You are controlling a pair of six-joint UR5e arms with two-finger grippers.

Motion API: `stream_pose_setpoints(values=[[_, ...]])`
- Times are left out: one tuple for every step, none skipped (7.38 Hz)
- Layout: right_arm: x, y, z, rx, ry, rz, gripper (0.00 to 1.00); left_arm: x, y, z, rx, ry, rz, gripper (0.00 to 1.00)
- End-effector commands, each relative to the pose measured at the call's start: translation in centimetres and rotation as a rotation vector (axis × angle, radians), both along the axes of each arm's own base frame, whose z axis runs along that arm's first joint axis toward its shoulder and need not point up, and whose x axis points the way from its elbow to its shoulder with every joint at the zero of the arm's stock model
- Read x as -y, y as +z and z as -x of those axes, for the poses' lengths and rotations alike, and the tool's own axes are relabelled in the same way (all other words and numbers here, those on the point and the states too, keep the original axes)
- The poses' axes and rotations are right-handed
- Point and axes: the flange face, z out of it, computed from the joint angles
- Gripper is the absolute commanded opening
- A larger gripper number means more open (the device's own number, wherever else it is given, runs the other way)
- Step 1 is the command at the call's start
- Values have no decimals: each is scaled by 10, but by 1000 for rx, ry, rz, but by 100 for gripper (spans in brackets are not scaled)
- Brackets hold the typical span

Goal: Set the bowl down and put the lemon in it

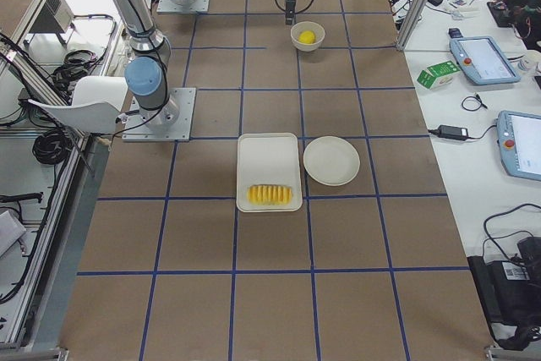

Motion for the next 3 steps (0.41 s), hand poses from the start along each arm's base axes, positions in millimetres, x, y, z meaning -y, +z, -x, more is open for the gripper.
stream_pose_setpoints(values=[[-1, -1, 0, 0, 0, 0, 100, 0, -1, 1, -4, -1, -2, 100], [-1, -1, 0, 2, 0, 0, 100, 0, 0, 1, -5, -1, -1, 100], [-1, -1, 0, 0, 0, 0, 100, 0, 0, 1, -10, -1, 3, 100]])
